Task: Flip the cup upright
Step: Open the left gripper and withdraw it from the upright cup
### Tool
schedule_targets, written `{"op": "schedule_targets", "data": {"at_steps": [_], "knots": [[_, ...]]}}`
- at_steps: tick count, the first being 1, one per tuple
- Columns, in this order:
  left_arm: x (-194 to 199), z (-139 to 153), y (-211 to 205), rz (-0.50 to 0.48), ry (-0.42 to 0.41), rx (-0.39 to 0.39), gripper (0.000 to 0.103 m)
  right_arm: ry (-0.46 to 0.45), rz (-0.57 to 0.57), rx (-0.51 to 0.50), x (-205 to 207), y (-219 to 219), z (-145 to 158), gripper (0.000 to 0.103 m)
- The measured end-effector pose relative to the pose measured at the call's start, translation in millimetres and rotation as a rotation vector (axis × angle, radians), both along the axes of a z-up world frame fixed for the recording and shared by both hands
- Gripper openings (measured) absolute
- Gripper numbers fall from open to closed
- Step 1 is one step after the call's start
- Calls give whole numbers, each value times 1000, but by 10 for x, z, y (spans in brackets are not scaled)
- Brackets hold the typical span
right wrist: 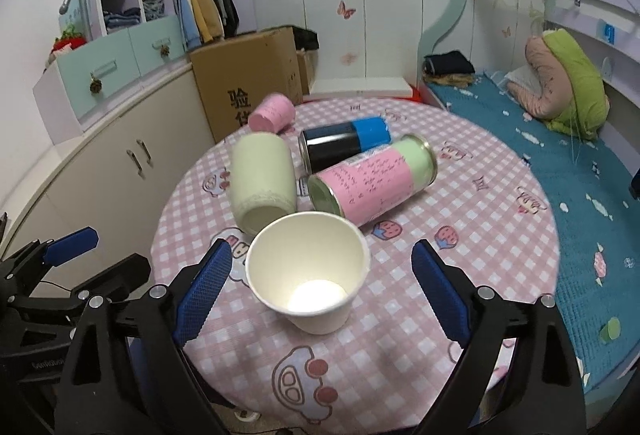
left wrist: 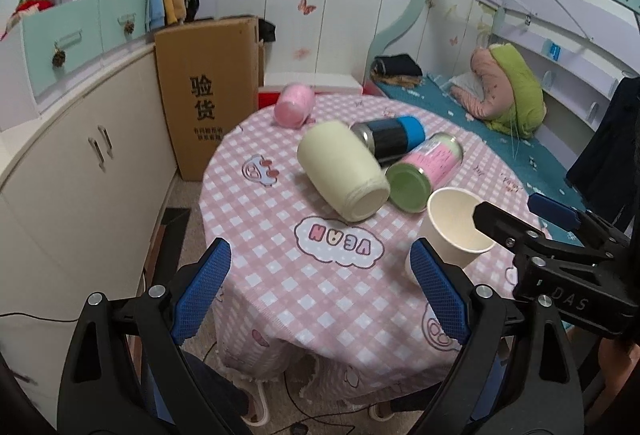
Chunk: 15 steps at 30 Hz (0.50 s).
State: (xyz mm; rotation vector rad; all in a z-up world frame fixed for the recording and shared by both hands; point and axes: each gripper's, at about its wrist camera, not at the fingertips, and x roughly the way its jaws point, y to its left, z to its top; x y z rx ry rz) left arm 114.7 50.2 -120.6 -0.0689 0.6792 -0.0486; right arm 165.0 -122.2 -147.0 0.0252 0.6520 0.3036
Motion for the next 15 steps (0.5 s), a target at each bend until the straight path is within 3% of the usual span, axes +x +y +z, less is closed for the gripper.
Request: {"op": "schedule_targets", "data": {"at_steps": [15], "knots": [[-654,518,-264,4,-181,68,94,-193,-19,54,-894,-284,645,89]]}}
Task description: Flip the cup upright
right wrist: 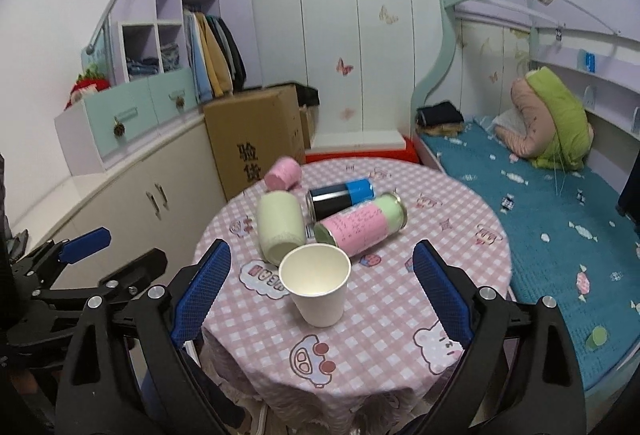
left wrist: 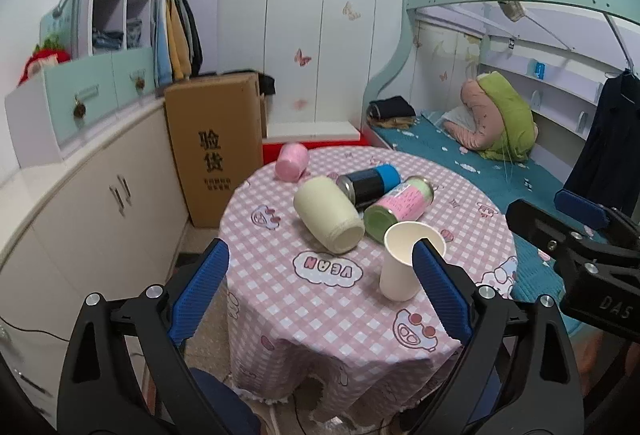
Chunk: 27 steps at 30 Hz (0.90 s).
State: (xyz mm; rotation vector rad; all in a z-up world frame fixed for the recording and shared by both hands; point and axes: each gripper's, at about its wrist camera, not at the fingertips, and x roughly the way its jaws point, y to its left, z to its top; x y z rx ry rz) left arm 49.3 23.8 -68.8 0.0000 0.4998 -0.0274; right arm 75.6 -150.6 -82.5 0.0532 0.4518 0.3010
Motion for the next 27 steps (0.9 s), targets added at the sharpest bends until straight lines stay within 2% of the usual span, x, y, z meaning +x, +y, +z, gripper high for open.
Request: {"op": "schedule_targets", "data": {"at_steps": [7,9,15,27], "knots": [[-243,154,-58,7,-62,13,94,-62,-12,11,-341,-88,154,90],[-298,211,-79,9,-84,17,95,-82,-19,10,-436,-109,196,96],[-466,330,-110,16,-144,19,95,-136,-28,13,-641,-159,291,96],[-625,455,-186,13,-214,24,97,-196,-36,9,-820,-199,344,96]]}}
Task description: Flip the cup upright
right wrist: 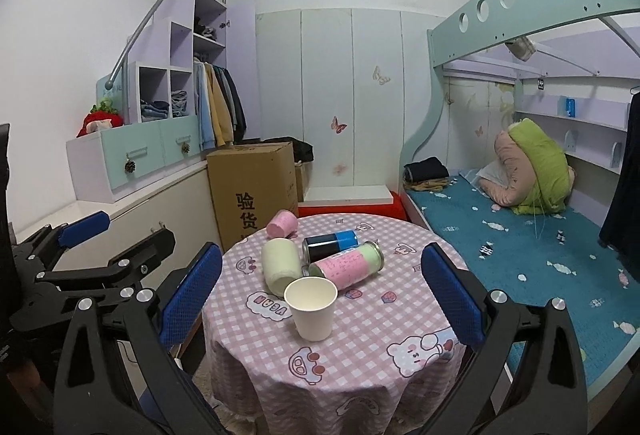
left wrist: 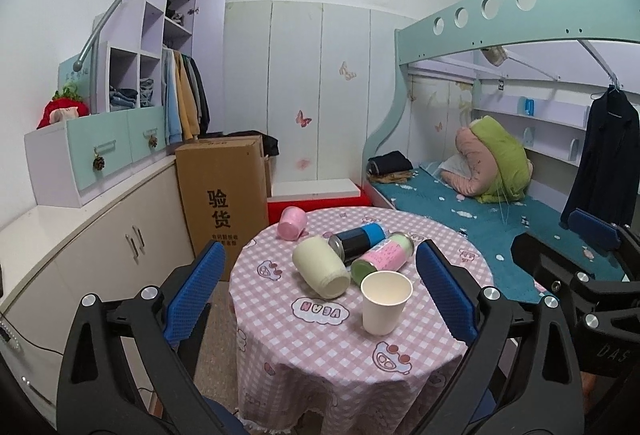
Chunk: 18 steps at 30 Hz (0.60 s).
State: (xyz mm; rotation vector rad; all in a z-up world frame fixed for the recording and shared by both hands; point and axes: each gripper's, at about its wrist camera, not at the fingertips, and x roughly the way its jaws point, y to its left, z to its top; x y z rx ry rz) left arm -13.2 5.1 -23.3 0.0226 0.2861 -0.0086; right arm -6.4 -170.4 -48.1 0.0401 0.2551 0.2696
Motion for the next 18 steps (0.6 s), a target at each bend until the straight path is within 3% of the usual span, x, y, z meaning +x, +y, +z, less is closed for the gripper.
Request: {"op": "schedule_targets", "data": {"at_steps": [18], "knots": [[-13,35,-13,4,-7,2,97,-7,1,13,-24,-35,-4,96]]}}
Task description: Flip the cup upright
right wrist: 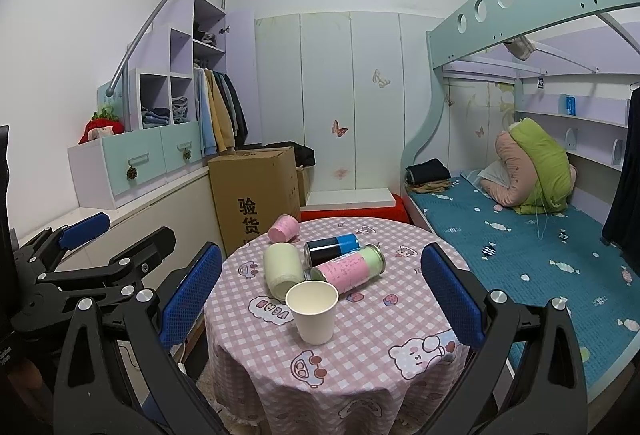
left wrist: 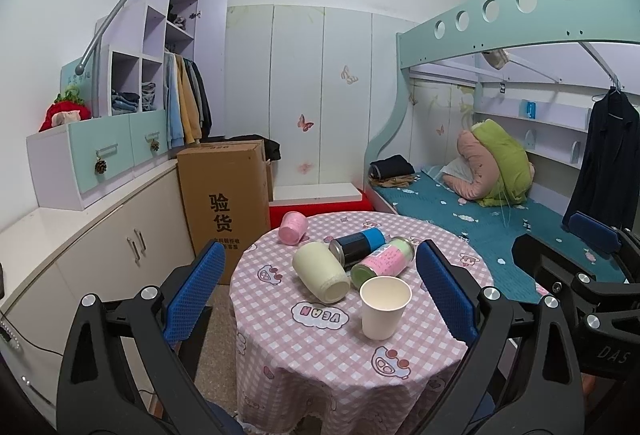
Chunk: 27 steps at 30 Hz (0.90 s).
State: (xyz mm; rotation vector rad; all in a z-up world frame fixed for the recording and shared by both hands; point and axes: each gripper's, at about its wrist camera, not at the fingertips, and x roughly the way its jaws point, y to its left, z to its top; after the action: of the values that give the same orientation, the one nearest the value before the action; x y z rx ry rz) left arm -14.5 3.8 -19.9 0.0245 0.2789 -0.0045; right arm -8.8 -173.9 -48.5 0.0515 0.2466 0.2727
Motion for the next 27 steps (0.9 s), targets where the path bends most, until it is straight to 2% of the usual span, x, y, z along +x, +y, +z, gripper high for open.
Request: {"op": "schedule_targets", "data": {"at_steps": [27], "knots": [[9,28,-31,1,1,1,97,4,1,2,-12,-13,7,96]]}}
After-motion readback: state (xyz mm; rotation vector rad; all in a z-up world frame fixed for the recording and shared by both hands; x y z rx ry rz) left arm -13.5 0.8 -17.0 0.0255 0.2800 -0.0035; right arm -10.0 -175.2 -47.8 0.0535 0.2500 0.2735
